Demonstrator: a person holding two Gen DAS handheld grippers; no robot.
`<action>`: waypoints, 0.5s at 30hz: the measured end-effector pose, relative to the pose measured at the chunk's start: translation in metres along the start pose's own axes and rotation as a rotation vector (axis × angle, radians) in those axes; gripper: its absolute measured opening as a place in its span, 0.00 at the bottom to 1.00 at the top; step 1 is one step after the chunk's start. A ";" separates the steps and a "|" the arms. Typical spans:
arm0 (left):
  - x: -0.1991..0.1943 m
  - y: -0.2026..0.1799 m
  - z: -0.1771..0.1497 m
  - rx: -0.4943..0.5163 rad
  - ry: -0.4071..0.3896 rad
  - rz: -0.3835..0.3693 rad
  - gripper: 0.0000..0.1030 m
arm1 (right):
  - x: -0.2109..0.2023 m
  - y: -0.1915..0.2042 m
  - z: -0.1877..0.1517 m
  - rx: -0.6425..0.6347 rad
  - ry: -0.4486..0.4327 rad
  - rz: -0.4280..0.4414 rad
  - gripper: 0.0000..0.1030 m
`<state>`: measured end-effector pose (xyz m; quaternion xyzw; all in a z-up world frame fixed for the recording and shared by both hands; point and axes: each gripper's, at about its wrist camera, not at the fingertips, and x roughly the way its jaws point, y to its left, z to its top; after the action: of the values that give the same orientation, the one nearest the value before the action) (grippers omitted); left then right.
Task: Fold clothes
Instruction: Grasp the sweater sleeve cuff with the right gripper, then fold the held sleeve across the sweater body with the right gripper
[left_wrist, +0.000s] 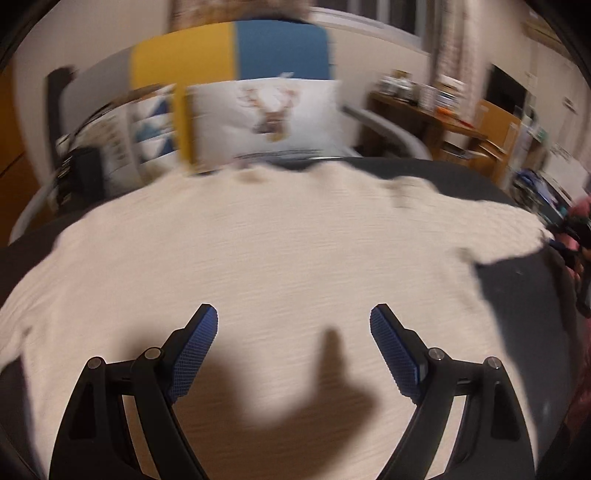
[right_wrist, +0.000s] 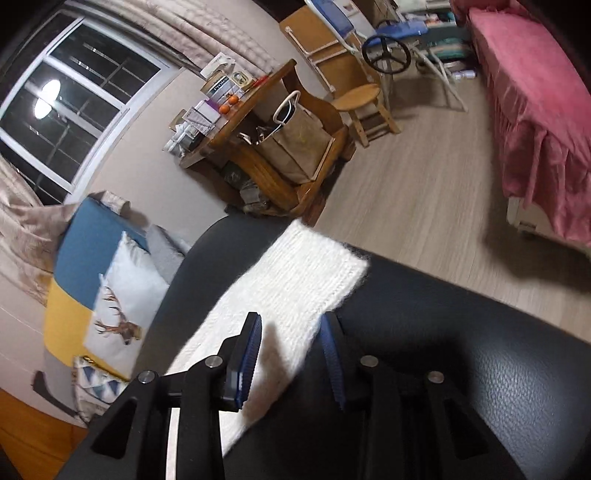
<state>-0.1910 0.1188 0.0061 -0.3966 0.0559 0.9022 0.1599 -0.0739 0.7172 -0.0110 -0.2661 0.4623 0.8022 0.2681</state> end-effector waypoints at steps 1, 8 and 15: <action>0.002 0.015 0.000 -0.035 0.008 0.022 0.85 | 0.002 0.001 0.001 -0.008 0.004 -0.011 0.16; 0.021 0.085 -0.019 -0.249 0.078 0.114 0.85 | -0.008 0.022 0.001 -0.023 0.009 0.010 0.03; 0.010 0.075 -0.025 -0.225 0.054 0.063 0.85 | -0.063 0.171 -0.043 -0.270 -0.030 0.257 0.00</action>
<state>-0.2044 0.0443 -0.0202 -0.4343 -0.0291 0.8963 0.0845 -0.1365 0.5948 0.1155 -0.2265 0.3764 0.8886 0.1322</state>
